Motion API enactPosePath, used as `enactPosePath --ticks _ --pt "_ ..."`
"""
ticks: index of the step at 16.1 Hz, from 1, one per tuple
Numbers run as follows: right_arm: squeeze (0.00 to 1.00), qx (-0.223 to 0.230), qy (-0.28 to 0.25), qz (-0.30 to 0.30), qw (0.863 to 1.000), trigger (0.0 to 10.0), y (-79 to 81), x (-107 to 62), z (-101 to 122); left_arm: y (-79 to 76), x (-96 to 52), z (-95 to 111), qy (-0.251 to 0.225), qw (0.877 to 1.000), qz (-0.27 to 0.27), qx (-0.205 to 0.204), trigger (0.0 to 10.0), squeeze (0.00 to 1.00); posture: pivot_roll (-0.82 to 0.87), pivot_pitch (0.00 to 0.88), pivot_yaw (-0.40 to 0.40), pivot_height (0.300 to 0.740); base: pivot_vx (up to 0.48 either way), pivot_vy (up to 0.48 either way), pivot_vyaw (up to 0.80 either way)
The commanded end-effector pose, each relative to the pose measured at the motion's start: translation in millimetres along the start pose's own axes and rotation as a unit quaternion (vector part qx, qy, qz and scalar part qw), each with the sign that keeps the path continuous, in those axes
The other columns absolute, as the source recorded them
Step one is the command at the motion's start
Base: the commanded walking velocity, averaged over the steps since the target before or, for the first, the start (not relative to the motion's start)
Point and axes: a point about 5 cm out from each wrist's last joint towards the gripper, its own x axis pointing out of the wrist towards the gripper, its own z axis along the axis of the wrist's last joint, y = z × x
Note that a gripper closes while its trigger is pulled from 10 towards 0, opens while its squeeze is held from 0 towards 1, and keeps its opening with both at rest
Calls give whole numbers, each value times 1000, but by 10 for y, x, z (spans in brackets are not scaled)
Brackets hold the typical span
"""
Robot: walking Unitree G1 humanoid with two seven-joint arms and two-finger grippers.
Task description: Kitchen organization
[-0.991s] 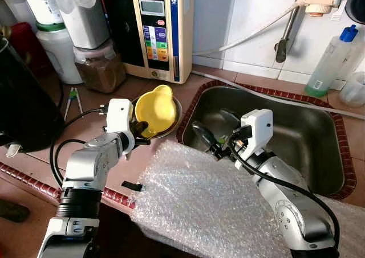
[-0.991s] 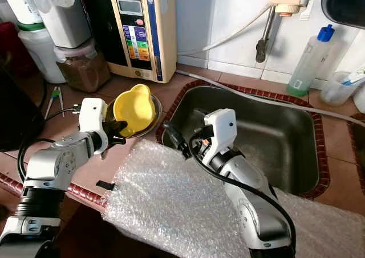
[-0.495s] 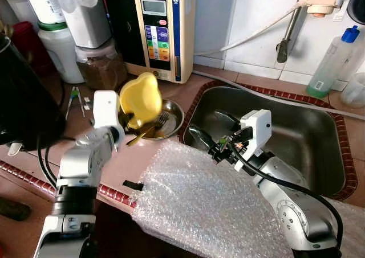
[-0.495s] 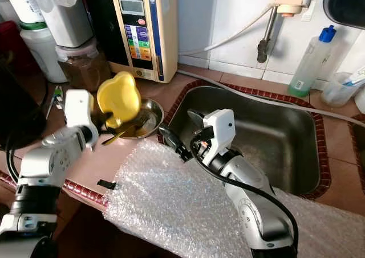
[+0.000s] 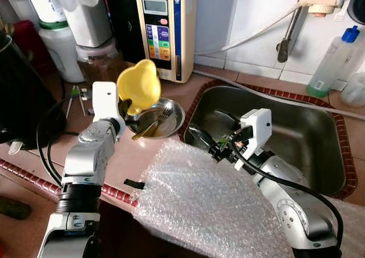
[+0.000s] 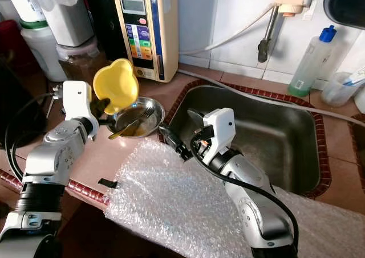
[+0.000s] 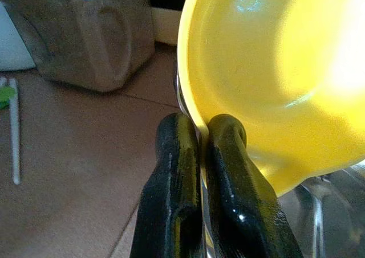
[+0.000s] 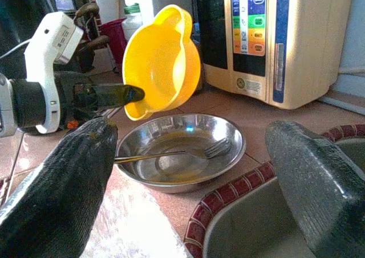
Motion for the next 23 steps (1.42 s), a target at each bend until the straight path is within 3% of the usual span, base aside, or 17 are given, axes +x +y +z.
enactPosePath --ticks 1,2,3,4,5,11,16,17,18,19,23 --pt "325 -5 -11 6 1000 10000 2 13 74 0 18 133 -29 999 11 4 0 0 -120 18 49 740 0 0 0" --pt "216 -3 -14 4 1000 10000 -2 18 82 -13 15 183 -47 998 12 37 0 0 -121 18 49 740 0 0 0" --pt "200 0 -18 1 1000 10000 -9 23 96 -53 5 253 -72 994 9 84 0 0 -120 18 46 740 0 0 0" --pt "157 2 -20 1 1000 10000 -10 24 103 -68 6 257 -73 994 7 75 0 0 -120 18 46 740 0 0 0" --pt "0 44 -49 -7 998 10000 -19 43 174 -222 27 235 -77 995 -12 66 0 0 -123 17 43 740 0 0 0" --pt "0 106 -92 -36 989 10000 -74 85 297 -800 -19 107 -83 988 -118 54 0 0 -130 22 49 740 0 0 0" --pt "0 96 -86 -94 987 10000 -154 169 239 -1068 -107 169 -106 977 -179 48 0 0 -127 22 53 740 0 0 0" --pt "0 91 -83 -107 987 8157 -183 191 228 -1095 -118 159 -105 976 -185 48 0 0 -126 21 53 740 0 0 0" --pt "0 86 -83 -126 985 2902 -230 214 224 -1122 -133 163 -108 974 -193 48 0 0 -125 21 53 740 0 0 0" --pt "0 83 -84 -140 983 0 -270 227 222 -1136 -146 169 -111 973 -198 48 0 0 -120 19 52 740 0 0 0" --pt "0 67 -78 -196 975 0 -439 238 189 -1145 -168 165 -112 971 -206 49 0 0 -115 19 54 740 0 0 0"
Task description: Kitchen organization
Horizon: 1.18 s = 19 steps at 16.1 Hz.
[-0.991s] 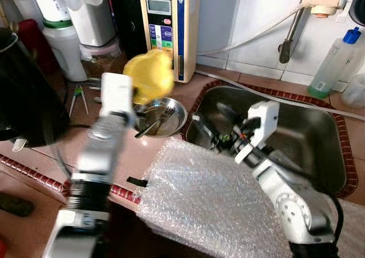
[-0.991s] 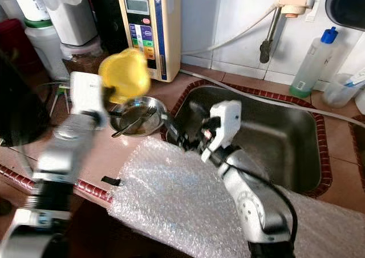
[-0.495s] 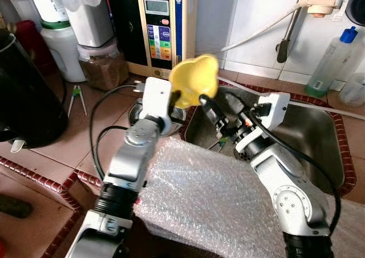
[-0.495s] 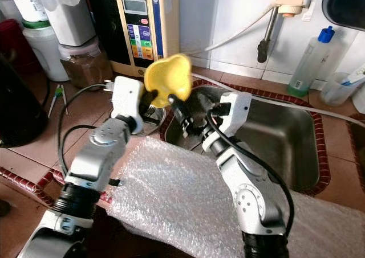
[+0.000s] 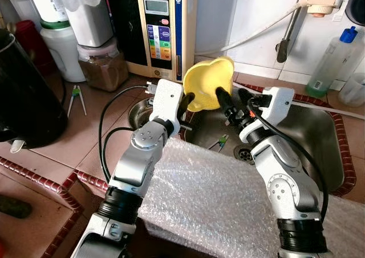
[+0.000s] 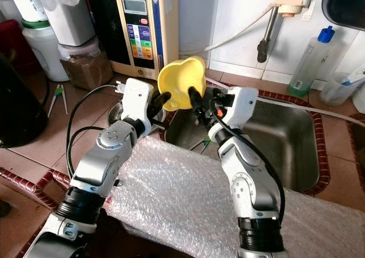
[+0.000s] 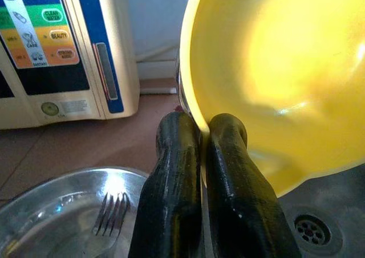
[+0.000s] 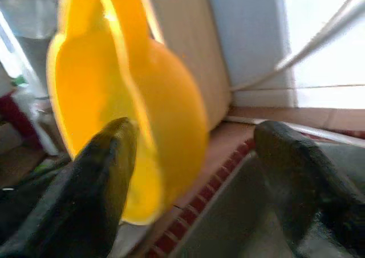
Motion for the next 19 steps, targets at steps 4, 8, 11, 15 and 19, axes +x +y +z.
enactPosePath --ticks 4,8,11,15,19 --pt "0 -11 5 -12 1000 0 3 73 -34 -56 -9 89 -22 1000 -14 1 0 0 -115 22 56 740 0 0 0" --pt "0 -7 15 0 1000 0 40 93 -108 -78 -17 73 -19 1000 -20 0 0 0 -112 24 57 740 0 0 0" --pt "0 -10 14 -14 1000 0 -7 97 -113 -82 -23 70 -17 1000 -23 -1 0 0 -112 27 57 740 0 0 0" --pt "0 -16 12 -41 999 0 -62 90 -129 -97 -25 68 -17 1000 -26 -2 0 0 -111 29 60 740 0 0 0" --pt "0 -22 8 -61 998 0 -126 99 -113 -113 -43 47 -16 999 -37 -8 10000 1000 -111 31 59 740 0 0 0"
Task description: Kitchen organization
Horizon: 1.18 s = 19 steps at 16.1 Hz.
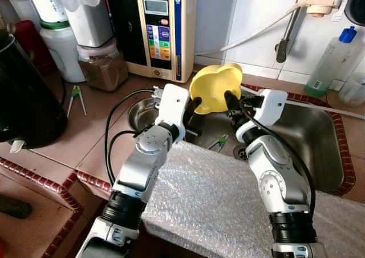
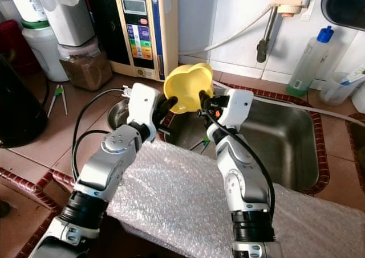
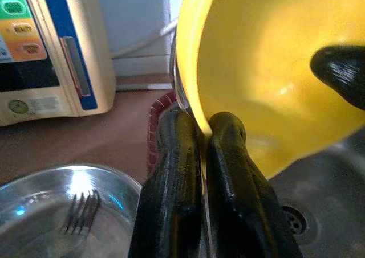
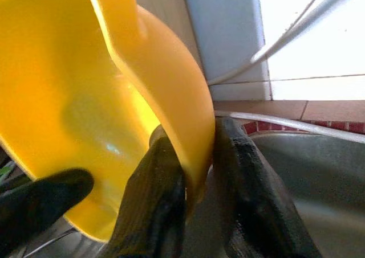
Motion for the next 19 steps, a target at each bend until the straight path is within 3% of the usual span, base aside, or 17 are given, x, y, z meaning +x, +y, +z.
enactPosePath --ticks 1,6,8,12,15,19 --pt "0 -6 1 -22 1000 0 -86 2 6 20 -36 102 -26 1000 -6 -15 10000 1000 -111 31 59 740 0 0 0" --pt "0 15 -5 -83 996 0 -248 -19 7 -52 -89 42 -13 999 -37 -8 10000 1000 -97 48 59 740 0 0 0" --pt "0 -5 -4 -104 995 0 -312 -15 6 -63 -111 27 -5 999 -48 -2 10000 1000 -93 52 62 740 0 0 0" --pt "0 -66 27 -192 979 0 -587 -77 -77 -52 -248 -16 14 995 -97 17 10000 1000 -74 60 71 740 0 0 0" --pt "0 -92 49 -232 967 0 -722 -156 -174 67 -455 -164 58 989 -127 50 10000 1000 -69 61 82 740 0 0 0" --pt "0 -121 81 -264 953 0 -834 -224 -253 147 -533 -189 73 986 -129 73 10000 1000 -69 59 85 740 0 0 0"
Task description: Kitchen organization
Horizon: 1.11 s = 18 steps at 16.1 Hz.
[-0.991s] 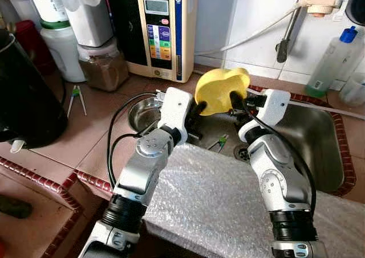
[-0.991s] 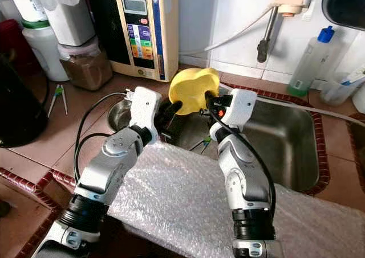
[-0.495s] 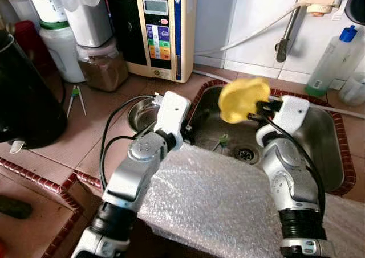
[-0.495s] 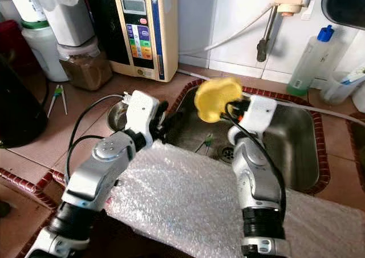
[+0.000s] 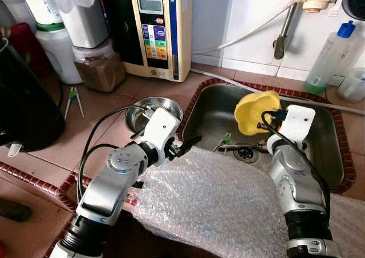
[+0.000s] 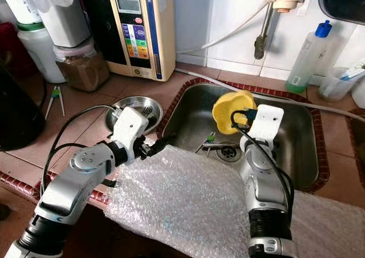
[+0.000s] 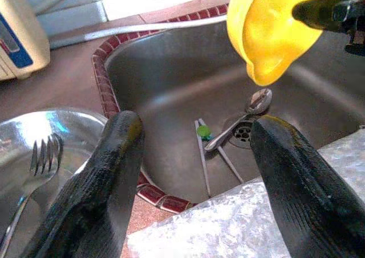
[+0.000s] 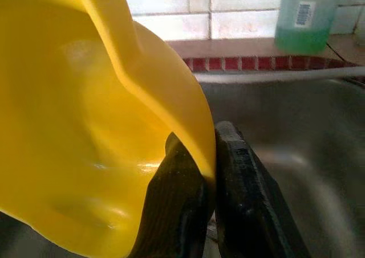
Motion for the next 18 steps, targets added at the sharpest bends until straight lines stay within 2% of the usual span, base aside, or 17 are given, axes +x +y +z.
enactPosePath --ticks 1,2,3,4,5,10,13,15,16,17,18 --pt "0 -7 25 -10 1000 0 -38 -3 -90 -13 -29 -2 7 1000 -4 14 10000 1000 -66 58 82 740 0 0 0" --pt "0 -22 44 -17 999 1725 -62 -2 -154 -21 -43 -16 12 1000 -12 9 10000 1000 -66 57 80 740 0 0 0" --pt "0 -23 53 -14 998 7529 -63 -1 -181 -26 -55 -29 16 1000 -18 11 10000 1000 -64 57 79 740 0 0 0" --pt "63 -25 63 -14 998 10000 -64 -2 -205 -32 -71 -49 23 999 -24 17 10000 1000 -64 57 78 740 0 0 0" --pt "1000 -23 70 -16 997 10000 -72 -4 -230 -38 -86 -76 32 999 -29 18 10000 1000 -64 55 78 740 0 0 0" --pt "1000 -39 93 -23 995 10000 -102 -25 -335 -69 -98 -127 48 998 -40 21 10000 1000 -64 50 76 740 0 0 0" --pt "1000 -47 95 0 994 10000 -25 -22 -318 -86 -105 -143 54 997 -44 22 10000 1000 -65 50 73 740 0 0 0" --pt "1000 -7 120 41 992 10000 101 -34 -344 -90 -101 -150 56 997 -46 23 10000 1000 -68 52 72 740 0 0 0" --pt "1000 -13 133 69 989 10000 154 -61 -382 -93 -98 -150 56 997 -47 26 10000 1000 -68 52 72 740 0 0 0" --pt "1000 -28 165 115 979 10000 240 -116 -479 -93 -97 -151 56 997 -47 26 10000 1000 -68 53 72 740 0 0 0" --pt "1000 -33 171 120 977 10000 246 -126 -497 -92 -96 -151 56 997 -47 26 10000 1000 -69 53 73 740 0 0 0"
